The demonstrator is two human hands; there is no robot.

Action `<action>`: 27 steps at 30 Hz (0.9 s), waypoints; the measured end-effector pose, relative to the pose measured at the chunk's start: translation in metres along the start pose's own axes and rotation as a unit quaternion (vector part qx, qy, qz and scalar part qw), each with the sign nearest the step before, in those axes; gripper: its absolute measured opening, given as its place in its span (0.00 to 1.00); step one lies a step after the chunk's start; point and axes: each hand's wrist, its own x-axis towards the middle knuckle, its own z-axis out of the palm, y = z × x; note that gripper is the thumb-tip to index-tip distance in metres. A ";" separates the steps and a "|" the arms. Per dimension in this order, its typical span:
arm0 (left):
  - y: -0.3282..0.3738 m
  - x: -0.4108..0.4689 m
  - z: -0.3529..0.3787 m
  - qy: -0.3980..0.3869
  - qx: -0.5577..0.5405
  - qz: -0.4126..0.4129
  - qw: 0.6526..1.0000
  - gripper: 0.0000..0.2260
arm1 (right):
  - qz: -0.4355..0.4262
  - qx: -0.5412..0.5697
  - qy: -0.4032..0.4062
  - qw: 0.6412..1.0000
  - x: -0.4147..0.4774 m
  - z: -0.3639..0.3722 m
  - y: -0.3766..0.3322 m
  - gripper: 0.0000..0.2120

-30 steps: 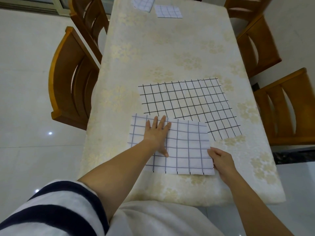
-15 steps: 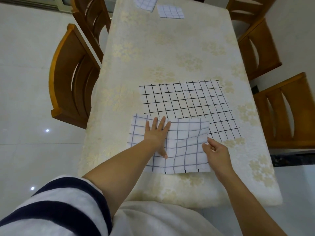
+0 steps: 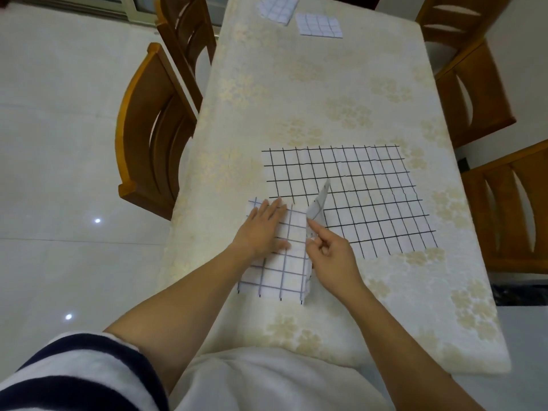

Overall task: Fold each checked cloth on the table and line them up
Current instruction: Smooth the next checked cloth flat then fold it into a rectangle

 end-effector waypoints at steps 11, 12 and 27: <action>-0.083 -0.045 0.004 0.094 0.040 0.012 0.995 0.24 | -0.091 -0.050 0.018 0.994 0.006 0.043 0.004 0.23; -0.084 -0.045 0.005 0.096 0.041 0.012 0.994 0.24 | -0.091 -0.094 0.019 0.991 0.007 0.041 0.015 0.23; -0.082 -0.046 0.005 0.098 0.071 -0.011 0.993 0.31 | -0.084 -0.491 -0.127 0.858 0.020 0.058 0.086 0.34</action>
